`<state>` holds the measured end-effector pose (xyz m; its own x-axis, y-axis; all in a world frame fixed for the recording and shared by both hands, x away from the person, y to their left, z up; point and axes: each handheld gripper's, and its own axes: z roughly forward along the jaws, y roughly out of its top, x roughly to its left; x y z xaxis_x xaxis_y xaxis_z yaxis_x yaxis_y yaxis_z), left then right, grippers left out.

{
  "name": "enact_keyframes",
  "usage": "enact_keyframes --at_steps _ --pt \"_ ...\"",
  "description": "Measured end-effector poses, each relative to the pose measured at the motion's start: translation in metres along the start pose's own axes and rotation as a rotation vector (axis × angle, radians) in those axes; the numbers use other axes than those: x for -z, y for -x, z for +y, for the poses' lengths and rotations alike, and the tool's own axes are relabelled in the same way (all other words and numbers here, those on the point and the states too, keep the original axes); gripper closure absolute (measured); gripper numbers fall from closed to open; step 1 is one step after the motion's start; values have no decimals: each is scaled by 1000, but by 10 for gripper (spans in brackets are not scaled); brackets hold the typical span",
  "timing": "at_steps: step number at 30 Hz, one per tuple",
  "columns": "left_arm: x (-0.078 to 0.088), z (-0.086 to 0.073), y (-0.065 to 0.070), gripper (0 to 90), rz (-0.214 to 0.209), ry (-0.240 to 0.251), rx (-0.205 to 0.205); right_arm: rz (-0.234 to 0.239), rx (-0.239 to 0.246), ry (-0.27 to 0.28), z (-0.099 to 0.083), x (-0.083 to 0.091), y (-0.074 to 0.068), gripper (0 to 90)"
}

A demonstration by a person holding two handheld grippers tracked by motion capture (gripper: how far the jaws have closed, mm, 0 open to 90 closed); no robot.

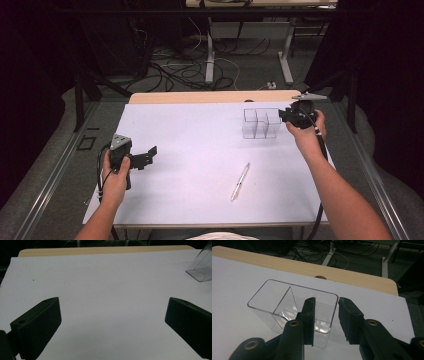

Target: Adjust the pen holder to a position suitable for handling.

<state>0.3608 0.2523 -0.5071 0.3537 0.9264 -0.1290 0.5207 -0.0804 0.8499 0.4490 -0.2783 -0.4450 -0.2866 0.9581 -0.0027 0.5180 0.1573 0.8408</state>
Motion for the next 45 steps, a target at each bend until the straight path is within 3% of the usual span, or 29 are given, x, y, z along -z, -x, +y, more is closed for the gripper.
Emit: enact_keyframes --at_steps 8,14,22,32,35,45 --pt "-1 -1 -1 5 2 -3 4 -1 -15 -33 1 -15 7 853" --pt "-1 -1 -1 5 3 -4 5 8 -41 -64 -2 -26 14 900" --pt "-1 -2 -2 5 2 -9 5 -5 -66 -96 -8 -43 23 900" --pt "-1 -3 -3 5 8 -13 13 -6 -45 -107 -13 -61 30 900" --pt "-1 -3 -4 5 9 -9 11 19 -40 -101 -13 -64 32 900" --pt "-1 -3 -4 5 11 -13 13 31 -38 -116 -16 -69 32 900"
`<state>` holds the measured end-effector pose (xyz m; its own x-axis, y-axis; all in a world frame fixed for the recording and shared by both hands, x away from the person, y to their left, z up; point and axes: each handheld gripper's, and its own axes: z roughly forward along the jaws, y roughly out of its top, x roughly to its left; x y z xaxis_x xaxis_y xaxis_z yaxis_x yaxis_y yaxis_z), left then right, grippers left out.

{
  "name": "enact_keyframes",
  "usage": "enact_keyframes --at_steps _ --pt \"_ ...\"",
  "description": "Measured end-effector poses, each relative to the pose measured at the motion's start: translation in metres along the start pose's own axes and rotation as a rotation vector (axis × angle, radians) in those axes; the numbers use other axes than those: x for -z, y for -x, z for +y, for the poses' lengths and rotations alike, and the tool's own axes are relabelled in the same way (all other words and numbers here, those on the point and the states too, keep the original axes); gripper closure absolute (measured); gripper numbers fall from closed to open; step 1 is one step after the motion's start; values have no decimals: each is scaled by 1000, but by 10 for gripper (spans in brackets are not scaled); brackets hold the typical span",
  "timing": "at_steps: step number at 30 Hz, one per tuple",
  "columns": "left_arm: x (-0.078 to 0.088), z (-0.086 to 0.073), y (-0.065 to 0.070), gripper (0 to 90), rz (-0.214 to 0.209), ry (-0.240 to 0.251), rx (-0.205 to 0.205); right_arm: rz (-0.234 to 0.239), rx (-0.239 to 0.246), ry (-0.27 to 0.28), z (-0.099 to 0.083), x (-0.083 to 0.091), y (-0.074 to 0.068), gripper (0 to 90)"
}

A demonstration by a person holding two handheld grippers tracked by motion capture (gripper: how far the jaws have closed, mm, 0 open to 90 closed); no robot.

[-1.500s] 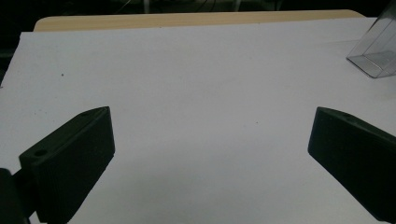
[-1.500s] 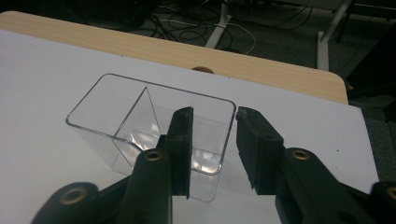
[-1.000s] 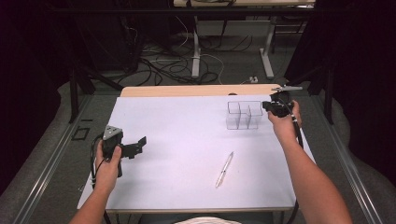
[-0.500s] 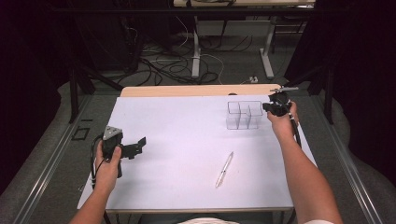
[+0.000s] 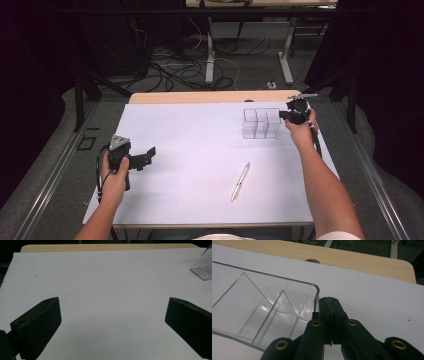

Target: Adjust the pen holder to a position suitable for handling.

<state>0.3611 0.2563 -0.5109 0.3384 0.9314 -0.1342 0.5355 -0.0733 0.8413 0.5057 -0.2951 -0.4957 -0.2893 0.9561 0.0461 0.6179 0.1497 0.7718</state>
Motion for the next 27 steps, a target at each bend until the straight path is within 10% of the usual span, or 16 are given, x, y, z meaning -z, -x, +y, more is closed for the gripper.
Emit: enact_keyframes --at_steps 27 --pt "0 0 0 5 -1 -1 -2 -2 -9 -23 -1 1 -18 900"
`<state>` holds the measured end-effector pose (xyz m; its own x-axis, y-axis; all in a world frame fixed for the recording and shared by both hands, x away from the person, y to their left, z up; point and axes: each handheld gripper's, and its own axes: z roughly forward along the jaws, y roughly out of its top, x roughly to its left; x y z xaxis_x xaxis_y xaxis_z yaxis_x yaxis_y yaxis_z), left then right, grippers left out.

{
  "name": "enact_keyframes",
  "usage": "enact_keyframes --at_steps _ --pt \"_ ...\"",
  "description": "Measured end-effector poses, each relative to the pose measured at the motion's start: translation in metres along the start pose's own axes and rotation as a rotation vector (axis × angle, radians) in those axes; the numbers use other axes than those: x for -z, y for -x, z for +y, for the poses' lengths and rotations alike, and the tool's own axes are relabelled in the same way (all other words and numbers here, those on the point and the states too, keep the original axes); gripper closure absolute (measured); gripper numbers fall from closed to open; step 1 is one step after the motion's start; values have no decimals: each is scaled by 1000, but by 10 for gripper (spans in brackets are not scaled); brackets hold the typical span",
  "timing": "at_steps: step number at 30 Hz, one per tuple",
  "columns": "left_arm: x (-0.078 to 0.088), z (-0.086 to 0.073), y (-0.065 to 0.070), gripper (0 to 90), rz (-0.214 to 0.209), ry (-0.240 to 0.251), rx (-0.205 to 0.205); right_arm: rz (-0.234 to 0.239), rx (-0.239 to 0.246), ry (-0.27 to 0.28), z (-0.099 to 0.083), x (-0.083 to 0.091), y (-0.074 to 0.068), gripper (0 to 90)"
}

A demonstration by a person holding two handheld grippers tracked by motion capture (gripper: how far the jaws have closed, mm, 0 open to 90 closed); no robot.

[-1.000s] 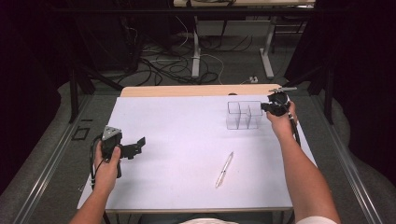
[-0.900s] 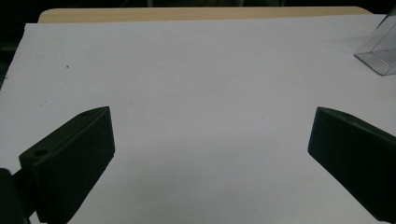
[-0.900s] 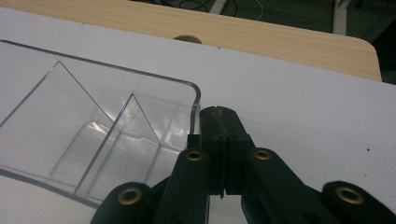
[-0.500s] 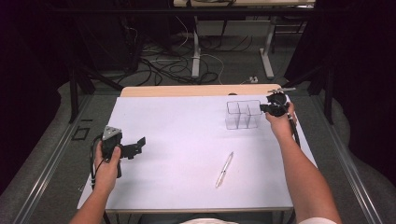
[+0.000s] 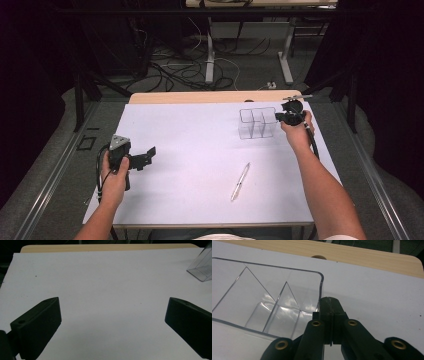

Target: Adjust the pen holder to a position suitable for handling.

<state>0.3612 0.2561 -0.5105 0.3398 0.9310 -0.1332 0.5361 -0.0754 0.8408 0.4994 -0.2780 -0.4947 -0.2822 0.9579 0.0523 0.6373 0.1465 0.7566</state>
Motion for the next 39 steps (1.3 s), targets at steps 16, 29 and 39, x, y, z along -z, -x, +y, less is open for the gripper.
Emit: enact_keyframes --at_steps 16,29,39 --pt "0 0 0 5 1 1 1 81 56 2 -1 -5 -44 900" --pt "0 0 1 5 0 3 -1 156 71 -30 -3 -14 -86 900" --pt "0 0 0 5 -1 1 -2 198 100 -32 -2 -22 -112 900"
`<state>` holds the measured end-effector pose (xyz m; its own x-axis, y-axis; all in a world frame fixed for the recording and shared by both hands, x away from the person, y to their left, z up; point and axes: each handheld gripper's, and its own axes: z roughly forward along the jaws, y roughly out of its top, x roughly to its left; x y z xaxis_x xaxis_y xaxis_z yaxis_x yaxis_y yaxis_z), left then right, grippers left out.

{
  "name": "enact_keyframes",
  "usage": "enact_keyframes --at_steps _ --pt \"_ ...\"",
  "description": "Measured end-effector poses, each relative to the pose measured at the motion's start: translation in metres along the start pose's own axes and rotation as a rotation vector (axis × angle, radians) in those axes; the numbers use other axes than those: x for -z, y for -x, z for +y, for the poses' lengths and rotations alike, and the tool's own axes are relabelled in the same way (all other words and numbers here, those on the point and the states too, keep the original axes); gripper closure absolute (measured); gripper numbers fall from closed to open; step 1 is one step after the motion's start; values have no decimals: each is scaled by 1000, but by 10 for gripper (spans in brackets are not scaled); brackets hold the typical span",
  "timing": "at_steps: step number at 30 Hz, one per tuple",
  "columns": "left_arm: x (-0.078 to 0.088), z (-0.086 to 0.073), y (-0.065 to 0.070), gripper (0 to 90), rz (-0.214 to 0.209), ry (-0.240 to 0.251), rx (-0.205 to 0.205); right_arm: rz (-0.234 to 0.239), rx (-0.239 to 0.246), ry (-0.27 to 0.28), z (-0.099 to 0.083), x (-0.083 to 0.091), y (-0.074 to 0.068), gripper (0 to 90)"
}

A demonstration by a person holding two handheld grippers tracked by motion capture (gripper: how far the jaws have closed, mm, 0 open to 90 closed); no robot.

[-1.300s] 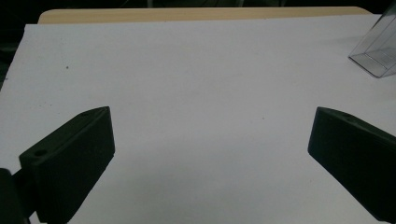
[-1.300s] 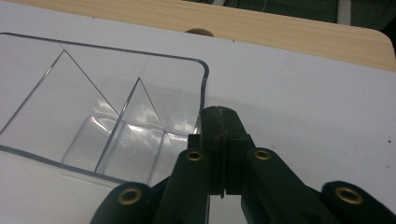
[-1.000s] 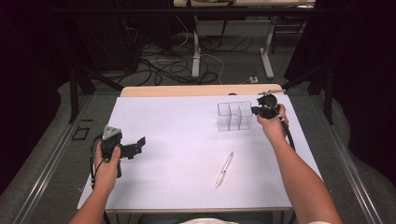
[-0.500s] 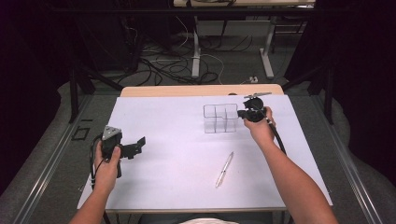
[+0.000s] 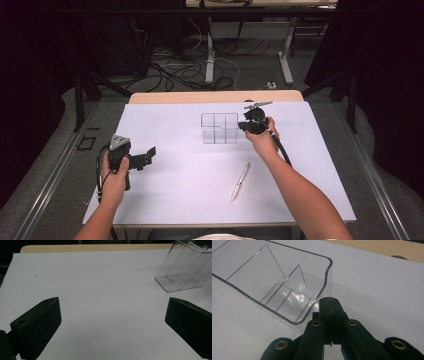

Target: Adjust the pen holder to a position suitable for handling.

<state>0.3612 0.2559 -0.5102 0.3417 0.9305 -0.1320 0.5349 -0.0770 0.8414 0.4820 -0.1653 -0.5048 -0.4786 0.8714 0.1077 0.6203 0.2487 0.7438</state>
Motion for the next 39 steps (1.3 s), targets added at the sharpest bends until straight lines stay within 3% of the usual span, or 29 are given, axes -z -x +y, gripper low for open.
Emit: enact_keyframes --at_steps 17,27,33,39 --pt "-1 0 0 5 -1 4 1 11 -28 17 1 -6 -4 900" --pt "-1 0 0 5 -1 3 2 18 -18 17 1 -7 -7 900" --pt "-1 0 0 5 -2 1 0 30 -32 20 2 -2 -6 884" --pt "-1 -1 1 5 0 3 5 31 -8 47 -1 9 -3 850"
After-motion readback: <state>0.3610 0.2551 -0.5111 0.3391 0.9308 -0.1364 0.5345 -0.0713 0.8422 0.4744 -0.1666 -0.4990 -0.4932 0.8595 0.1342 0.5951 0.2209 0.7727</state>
